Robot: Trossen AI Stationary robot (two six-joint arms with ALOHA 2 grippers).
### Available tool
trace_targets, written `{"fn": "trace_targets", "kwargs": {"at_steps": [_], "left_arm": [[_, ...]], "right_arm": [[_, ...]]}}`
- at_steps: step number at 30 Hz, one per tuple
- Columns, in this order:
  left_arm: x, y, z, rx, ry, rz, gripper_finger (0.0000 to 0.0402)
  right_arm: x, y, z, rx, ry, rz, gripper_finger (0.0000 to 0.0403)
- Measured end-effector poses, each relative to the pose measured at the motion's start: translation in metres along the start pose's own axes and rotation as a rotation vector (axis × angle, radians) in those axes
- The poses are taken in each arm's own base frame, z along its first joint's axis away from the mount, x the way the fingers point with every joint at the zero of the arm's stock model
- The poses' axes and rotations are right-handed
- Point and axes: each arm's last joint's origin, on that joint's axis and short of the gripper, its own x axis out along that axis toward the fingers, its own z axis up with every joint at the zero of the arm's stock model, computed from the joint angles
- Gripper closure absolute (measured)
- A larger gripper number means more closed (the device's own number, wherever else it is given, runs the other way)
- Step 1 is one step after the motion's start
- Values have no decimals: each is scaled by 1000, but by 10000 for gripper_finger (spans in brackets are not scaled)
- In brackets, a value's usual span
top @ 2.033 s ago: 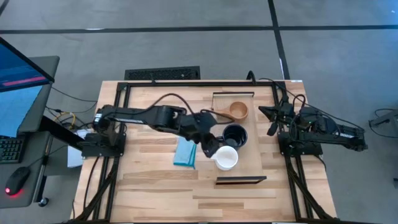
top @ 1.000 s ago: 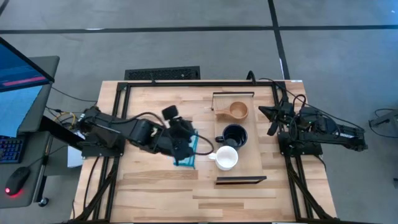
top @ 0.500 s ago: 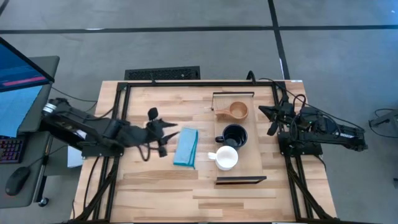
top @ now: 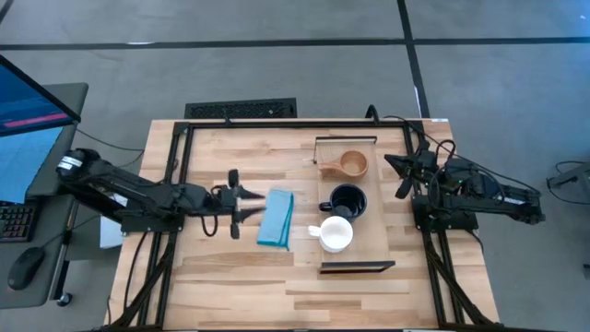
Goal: Stack small to large cups/mugs on shelf
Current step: Put the white mug on the shelf
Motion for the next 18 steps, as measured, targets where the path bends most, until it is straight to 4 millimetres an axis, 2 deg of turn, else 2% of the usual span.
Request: {"fn": "trace_targets", "kwargs": {"at_steps": [6, 13, 18], "left_arm": [[26, -7, -6, -14, -55, -128, 271], [68, -11, -6, 7, -13, -134, 271], [87, -15, -5, 0, 2, -136, 271]], "right_arm": [[0, -1, 1, 21, -8, -25, 385], [0, -1, 1, 29, -7, -25, 384], [0, -1, 0, 27, -6, -25, 385]]}}
